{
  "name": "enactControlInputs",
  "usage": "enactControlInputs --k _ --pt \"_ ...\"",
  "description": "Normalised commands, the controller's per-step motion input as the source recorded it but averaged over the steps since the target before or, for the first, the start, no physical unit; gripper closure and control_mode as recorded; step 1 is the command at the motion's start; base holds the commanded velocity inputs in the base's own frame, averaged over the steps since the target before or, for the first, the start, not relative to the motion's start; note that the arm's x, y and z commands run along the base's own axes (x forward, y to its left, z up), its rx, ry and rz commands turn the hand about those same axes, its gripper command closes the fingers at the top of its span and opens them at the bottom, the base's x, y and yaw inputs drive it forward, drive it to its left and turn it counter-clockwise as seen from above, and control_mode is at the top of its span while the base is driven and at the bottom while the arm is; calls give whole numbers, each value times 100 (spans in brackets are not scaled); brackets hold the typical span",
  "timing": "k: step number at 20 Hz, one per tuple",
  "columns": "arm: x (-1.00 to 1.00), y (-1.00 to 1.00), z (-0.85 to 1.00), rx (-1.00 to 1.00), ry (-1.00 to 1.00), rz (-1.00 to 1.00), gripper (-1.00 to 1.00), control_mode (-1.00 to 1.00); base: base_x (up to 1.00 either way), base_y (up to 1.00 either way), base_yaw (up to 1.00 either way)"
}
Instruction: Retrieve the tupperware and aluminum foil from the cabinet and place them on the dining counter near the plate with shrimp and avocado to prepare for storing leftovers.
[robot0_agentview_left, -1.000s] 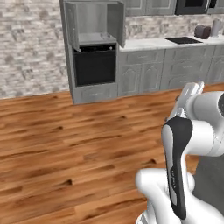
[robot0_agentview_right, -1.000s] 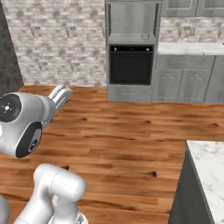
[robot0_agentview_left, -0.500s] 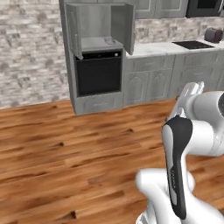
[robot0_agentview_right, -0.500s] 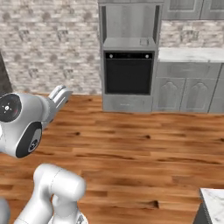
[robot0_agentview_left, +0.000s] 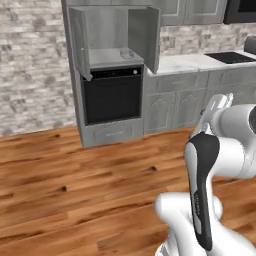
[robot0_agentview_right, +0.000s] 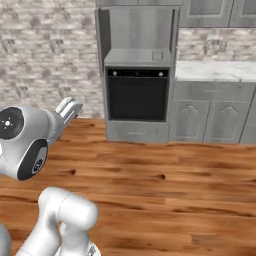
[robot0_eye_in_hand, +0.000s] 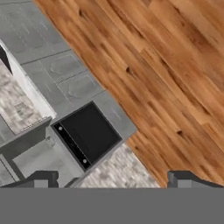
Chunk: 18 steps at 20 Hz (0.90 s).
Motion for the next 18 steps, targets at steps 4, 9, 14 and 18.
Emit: enactControlInputs --k 4,9,14,18 --pt "0 0 0 0 0 0 -100 100 100 -54 0" --pt "0 0 0 0 0 0 -100 100 83 -30 0" --pt "0 0 0 0 0 0 -100 100 70 0 0" --pt "0 0 0 0 0 0 -100 100 73 1 0"
